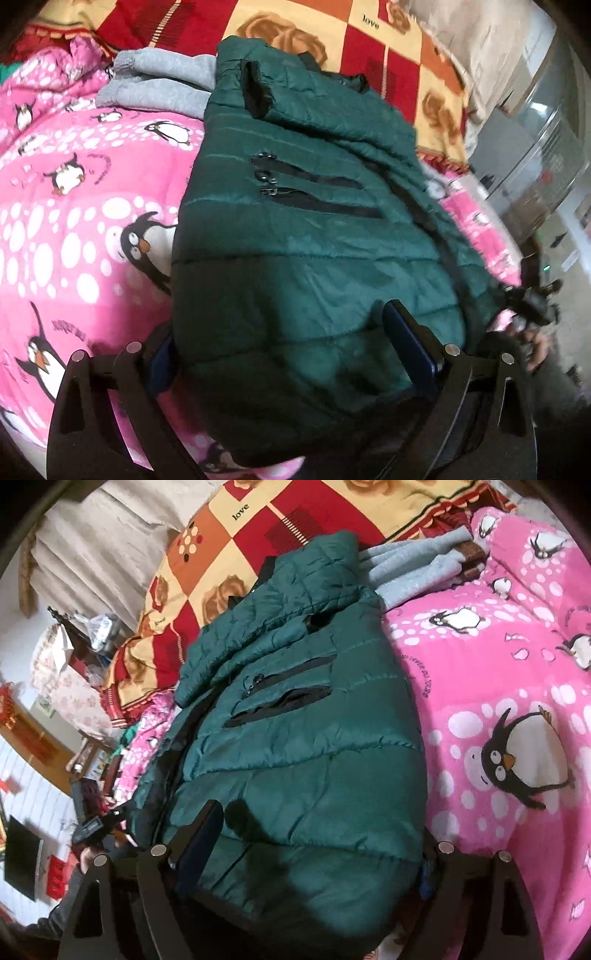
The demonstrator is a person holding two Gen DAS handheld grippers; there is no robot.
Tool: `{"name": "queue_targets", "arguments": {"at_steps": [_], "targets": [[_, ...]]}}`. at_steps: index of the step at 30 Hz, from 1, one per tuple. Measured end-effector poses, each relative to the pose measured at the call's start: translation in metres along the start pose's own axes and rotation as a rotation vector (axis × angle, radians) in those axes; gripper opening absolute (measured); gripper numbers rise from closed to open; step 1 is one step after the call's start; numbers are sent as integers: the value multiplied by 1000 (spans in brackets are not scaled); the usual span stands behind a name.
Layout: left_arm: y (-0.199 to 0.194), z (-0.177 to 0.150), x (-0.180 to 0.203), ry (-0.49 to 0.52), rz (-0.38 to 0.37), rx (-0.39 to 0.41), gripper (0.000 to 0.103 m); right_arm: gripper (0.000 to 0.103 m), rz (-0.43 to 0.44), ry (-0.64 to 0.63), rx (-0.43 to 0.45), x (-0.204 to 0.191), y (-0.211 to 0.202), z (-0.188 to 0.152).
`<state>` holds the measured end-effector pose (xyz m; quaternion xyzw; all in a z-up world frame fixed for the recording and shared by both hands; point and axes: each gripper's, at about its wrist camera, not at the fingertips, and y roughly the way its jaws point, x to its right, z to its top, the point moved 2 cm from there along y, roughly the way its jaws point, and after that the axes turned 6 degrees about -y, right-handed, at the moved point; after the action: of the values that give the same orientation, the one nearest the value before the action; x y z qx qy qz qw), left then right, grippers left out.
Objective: Fold large clothes
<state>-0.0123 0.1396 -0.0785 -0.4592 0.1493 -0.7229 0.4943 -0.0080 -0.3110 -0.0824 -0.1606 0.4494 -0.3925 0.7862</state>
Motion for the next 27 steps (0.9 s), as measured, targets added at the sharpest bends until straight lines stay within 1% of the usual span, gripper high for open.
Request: {"name": "queue_targets", "arguments": {"at_steps": [1, 2, 3, 4, 5, 6, 7, 8, 9, 11, 12, 15, 17, 18, 19, 20, 21, 22, 25, 27], "targets": [[-3, 1, 0, -18, -40, 2, 95, 85, -13, -19, -1, -6, 0, 1], [-6, 3, 0, -33, -76, 9, 88, 85, 8, -41, 5, -12, 1, 2], [-10, 5, -1, -51, -98, 19, 84, 84, 33, -52, 13, -16, 1, 3], [-11, 9, -3, -66, -104, 25, 72, 84, 61, -59, 22, -19, 2, 4], [-10, 12, -4, -73, -98, 26, 60, 84, 82, -60, 30, -20, 3, 6], [-6, 15, -7, -75, -75, 19, 55, 83, 88, -55, 31, -19, 5, 6], [1, 16, -10, -75, -40, 1, 50, 78, 86, -40, 27, -15, 9, 7], [6, 14, -12, -77, -23, -14, 50, 74, 81, -11, 17, -7, 15, 6], [10, 11, -12, -75, -15, -23, 50, 67, 77, 6, 26, -2, 16, 5], [9, 8, -11, -56, -10, 4, 50, 66, 114, 59, 50, 7, 12, 4], [9, 6, -11, -63, -13, 16, 51, 66, 123, 67, 52, 8, 10, 3], [11, 5, -15, -97, -34, 33, 55, 66, 107, 33, 30, 4, 11, 2], [12, 5, -15, -110, -43, 38, 61, 66, 99, 31, 21, 2, 12, 4], [12, 5, -14, -111, -47, 37, 63, 60, 104, 37, 22, 4, 11, 4], [13, 6, -12, -108, -48, 35, 68, 50, 97, 48, 26, 5, 10, 4], [14, 6, -9, -101, -48, 32, 73, 46, 91, 73, 36, 9, 8, 3], [16, 6, -7, -93, -42, 26, 75, 42, 105, 100, 47, 13, 6, 2], [17, 6, -4, -86, -40, 19, 81, 36, 110, 107, 59, 15, 5, 0], [20, 6, 3, -62, 3, 8, 81, 34, 69, 81, 66, 15, 6, -4], [20, 6, 3, -67, 11, 16, 81, 34, 56, 86, 67, 14, 7, -4]]}}
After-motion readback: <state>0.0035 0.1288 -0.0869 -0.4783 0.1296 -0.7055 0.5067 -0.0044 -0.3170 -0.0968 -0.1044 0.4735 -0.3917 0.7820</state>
